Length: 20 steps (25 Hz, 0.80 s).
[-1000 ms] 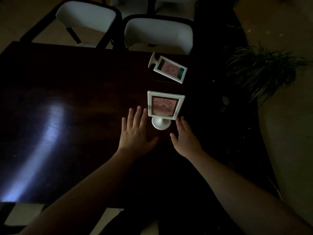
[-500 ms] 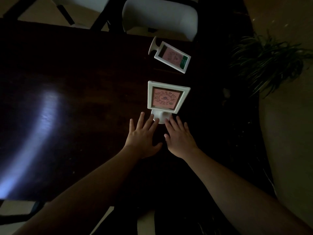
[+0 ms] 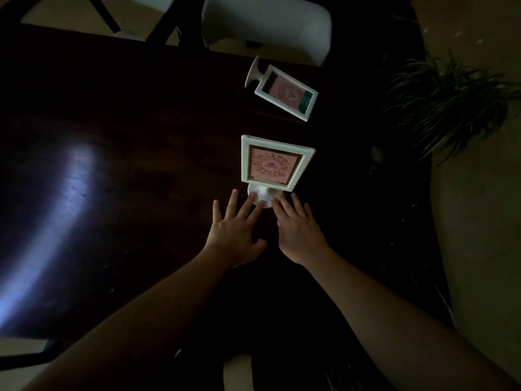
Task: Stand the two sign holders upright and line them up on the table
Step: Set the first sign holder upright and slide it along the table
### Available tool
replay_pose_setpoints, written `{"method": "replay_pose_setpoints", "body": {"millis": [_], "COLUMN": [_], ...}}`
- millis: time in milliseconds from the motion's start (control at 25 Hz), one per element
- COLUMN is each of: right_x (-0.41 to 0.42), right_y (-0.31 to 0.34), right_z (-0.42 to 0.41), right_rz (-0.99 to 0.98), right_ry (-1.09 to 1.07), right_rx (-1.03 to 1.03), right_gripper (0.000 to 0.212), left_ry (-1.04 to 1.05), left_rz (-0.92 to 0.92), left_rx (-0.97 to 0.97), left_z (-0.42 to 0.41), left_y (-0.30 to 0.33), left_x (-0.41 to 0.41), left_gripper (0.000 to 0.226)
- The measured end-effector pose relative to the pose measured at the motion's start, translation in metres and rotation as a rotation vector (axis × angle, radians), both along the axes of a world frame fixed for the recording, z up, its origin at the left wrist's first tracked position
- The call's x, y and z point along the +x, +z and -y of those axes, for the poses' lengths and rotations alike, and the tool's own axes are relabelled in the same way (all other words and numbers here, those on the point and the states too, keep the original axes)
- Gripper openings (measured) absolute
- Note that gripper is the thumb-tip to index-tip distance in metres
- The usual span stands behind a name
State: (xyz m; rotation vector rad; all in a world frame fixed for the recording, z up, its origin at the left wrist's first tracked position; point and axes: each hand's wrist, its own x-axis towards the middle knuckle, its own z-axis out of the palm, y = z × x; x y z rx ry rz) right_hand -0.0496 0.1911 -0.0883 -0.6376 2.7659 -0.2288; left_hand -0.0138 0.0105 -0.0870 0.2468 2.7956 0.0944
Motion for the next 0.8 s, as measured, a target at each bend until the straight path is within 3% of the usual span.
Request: {"method": "replay_pose_setpoints", "body": {"millis": [440,800], "right_x": [0.005,0.023], "right_y": [0.002,0.001], "right_z": [0.016,0.053], "right_rz": [-0.007,0.019], "right_ry": [0.133,0.3], "right_rx": [-0.05,-0.06], "right_gripper": [0.059,0.059], "left_ry": [0.154,0.309], "left_rz": [-0.048,-0.077], "left_rx": [0.054,0.011], "left_z": [0.01,0.038], "left_y": [-0.002,-0.003], "left_x": [0.025,0.073], "left_gripper": [0.071,0.073]}}
